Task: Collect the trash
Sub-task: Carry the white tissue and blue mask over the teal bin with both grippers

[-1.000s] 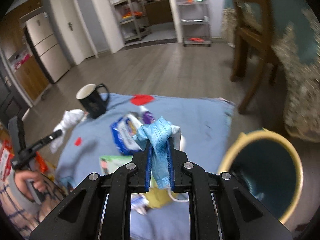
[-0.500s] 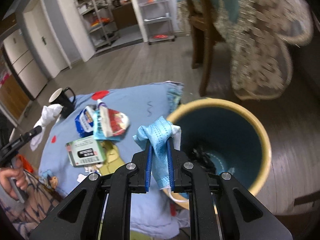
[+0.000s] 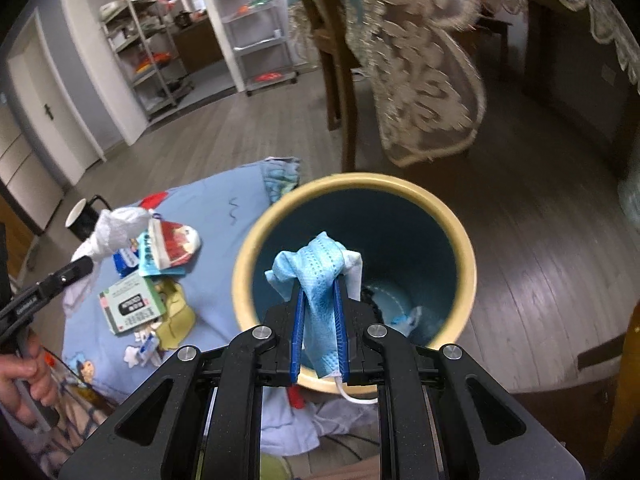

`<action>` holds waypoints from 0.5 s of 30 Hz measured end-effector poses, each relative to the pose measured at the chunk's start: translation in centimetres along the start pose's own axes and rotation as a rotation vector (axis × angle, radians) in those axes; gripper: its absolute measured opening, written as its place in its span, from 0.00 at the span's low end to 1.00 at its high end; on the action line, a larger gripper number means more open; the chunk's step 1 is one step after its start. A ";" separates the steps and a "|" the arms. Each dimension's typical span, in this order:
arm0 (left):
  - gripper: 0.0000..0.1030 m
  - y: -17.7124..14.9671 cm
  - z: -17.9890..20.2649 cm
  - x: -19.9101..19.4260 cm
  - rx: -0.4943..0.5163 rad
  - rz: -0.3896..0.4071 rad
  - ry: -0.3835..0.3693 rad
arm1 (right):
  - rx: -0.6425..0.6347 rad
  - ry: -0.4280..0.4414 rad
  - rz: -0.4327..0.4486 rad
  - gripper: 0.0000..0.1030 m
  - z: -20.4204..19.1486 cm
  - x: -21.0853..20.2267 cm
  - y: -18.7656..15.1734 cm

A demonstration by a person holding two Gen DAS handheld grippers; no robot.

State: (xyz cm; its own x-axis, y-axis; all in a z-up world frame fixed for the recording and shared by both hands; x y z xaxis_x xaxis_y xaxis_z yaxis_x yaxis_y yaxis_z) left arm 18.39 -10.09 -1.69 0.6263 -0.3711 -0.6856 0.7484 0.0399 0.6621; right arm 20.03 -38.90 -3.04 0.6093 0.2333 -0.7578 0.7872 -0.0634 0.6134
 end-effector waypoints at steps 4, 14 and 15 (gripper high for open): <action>0.05 0.0 2.9 3.0 0.049 -0.054 0.001 | 0.069 0.013 -0.001 0.15 1.5 0.2 -0.3; 0.05 -0.6 7.5 10.1 0.079 -0.184 0.021 | 0.198 0.030 -0.030 0.15 4.5 1.9 -0.7; 0.05 -0.6 7.8 10.6 0.079 -0.191 0.022 | 0.199 0.030 -0.033 0.15 4.6 2.1 -0.7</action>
Point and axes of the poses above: each gripper's, at about its wrist camera, not at the fingertips, and x roughly the way its jaws point, z to its right, y to its top, the point moved 3 cm from there along x, roughly the way its jaws point, and after that the axes turned 1 degree about z, right-handed, at the moved point
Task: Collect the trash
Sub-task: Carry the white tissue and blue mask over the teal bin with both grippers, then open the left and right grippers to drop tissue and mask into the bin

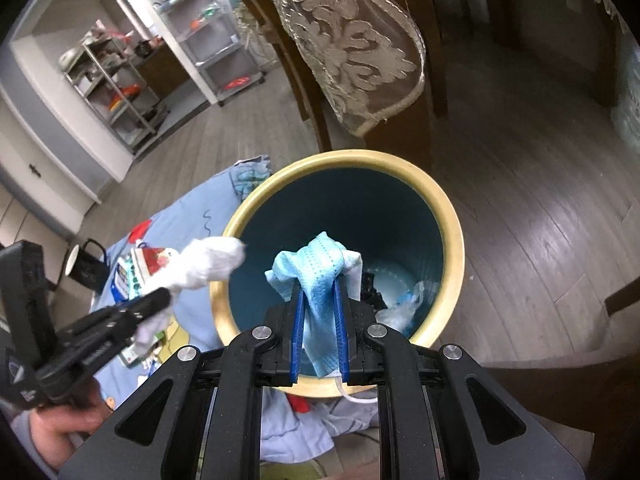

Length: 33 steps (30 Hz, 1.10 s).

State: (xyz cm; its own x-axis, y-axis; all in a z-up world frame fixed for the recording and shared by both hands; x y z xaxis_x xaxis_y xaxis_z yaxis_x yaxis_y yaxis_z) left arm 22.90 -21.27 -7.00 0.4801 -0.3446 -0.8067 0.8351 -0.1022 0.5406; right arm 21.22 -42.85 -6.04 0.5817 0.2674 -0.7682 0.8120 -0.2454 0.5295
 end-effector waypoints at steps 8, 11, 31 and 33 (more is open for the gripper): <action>0.12 0.1 1.1 2.6 0.004 -0.053 -0.007 | 0.030 0.003 -0.003 0.15 0.2 1.1 0.5; 0.48 0.3 1.1 2.7 0.005 -0.044 -0.010 | 0.038 0.000 -0.003 0.15 0.2 1.2 0.5; 0.78 -2.3 -3.3 -4.3 0.043 0.085 0.041 | 0.011 -0.004 -0.013 0.66 -0.4 1.5 0.6; 0.78 -2.8 -4.4 -5.2 0.031 0.094 0.053 | 0.004 -0.009 -0.015 0.67 -0.5 1.4 0.5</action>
Point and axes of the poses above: each gripper's, at about its wrist camera, not at the fingertips, and x roughly the way its jaws point, z to its right, y to its top, the point moved 3 cm from there along x, roughly the way its jaws point, and after that the axes turned 1 degree about z, right-handed, at the moved point
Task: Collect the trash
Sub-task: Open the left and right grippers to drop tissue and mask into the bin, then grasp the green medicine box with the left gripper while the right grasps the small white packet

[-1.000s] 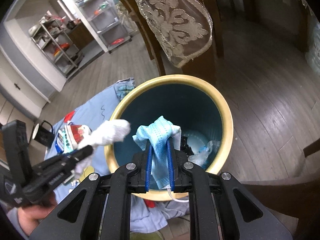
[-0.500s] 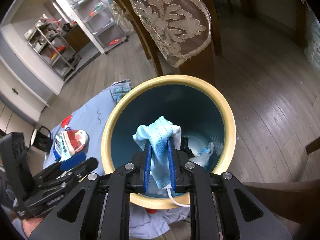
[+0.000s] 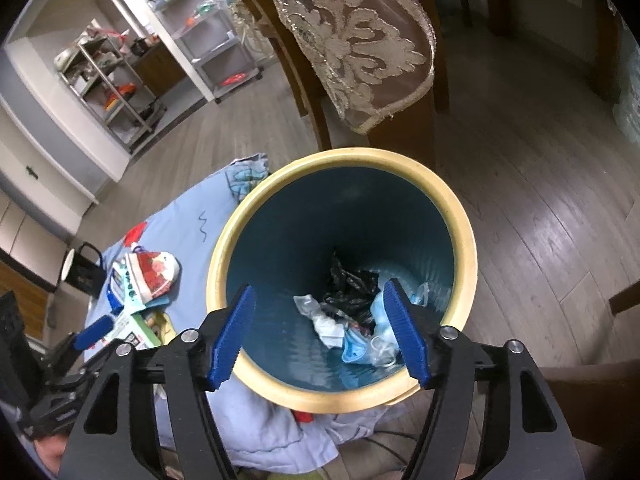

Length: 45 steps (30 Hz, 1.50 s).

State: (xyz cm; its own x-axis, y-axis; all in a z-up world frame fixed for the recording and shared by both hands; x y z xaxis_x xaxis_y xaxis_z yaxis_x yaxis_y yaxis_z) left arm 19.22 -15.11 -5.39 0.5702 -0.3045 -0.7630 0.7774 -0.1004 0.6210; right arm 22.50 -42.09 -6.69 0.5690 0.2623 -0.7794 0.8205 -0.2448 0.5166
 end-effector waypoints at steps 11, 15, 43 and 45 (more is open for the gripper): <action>0.79 -3.7 -7.7 -4.2 -0.125 0.020 0.098 | -0.048 -0.025 0.006 0.75 -1.1 -0.2 -0.1; 0.79 -5.5 -11.3 -5.1 -0.216 0.017 0.135 | -0.063 -0.038 0.004 0.75 -1.5 -0.3 -0.3; 0.83 -7.3 -20.3 1.0 -0.371 -0.021 -0.141 | -0.332 0.044 -0.173 0.75 -14.8 3.3 -9.4; 0.82 -7.0 -20.0 1.4 -0.361 -0.022 -0.176 | -0.335 0.053 -0.188 0.75 -15.2 3.6 -9.9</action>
Point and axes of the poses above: each gripper's, at about its wrist camera, not at the fingertips, and x roughly the way its jaws point, z to its right, y to its top, the point moved 3 cm from there along x, roughly the way its jaws point, and after that the axes turned 1 degree about z, right-handed, at the moved point
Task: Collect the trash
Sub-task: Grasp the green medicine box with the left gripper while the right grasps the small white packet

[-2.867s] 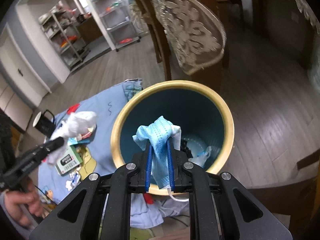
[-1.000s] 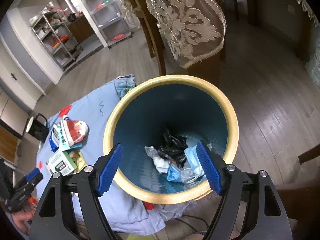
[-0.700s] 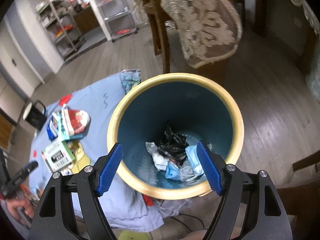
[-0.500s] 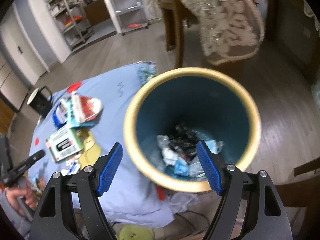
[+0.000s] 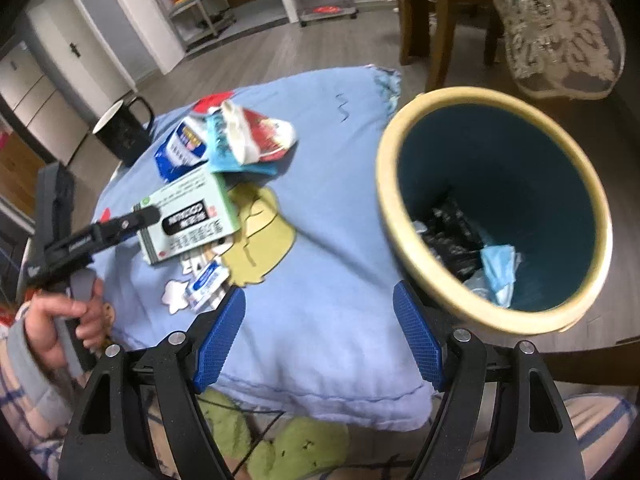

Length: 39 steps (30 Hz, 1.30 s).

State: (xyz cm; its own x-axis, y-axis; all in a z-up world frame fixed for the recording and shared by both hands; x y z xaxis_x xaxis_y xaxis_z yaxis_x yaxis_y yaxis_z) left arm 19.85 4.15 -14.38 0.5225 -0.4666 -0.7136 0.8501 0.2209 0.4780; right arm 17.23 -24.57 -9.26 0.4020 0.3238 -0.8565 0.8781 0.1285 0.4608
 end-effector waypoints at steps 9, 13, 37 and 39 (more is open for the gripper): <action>0.59 -0.6 1.9 -0.2 0.070 -0.020 0.019 | -0.011 0.048 -0.057 0.75 -2.3 1.9 -1.0; 0.37 -1.3 1.8 -0.9 0.046 -0.036 0.015 | -0.027 0.063 -0.075 0.75 -3.5 2.7 -1.3; 0.18 -3.9 5.5 -5.9 0.212 -0.013 0.200 | -0.124 0.051 -0.167 0.62 -11.7 9.1 -0.5; 0.18 -4.2 5.0 -5.1 0.208 -0.040 0.222 | -0.159 0.025 -0.157 0.61 -12.0 9.2 -0.7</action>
State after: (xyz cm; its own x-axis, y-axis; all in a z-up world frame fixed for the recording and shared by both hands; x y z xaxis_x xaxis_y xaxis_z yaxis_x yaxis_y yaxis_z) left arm 13.29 1.31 -10.15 0.5097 -0.2678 -0.8176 0.8508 0.0157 0.5253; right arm 17.24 -10.43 -14.67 0.2553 0.3108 -0.9156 0.8767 0.3248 0.3547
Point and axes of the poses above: each gripper's, at about its wrist camera, not at the fingertips, and x roughly the way its jaws point, z to its right, y to its top, the point moved 3 cm from there along x, roughly the way its jaws point, and after that the axes turned 1 degree about z, right-handed, at the moved point
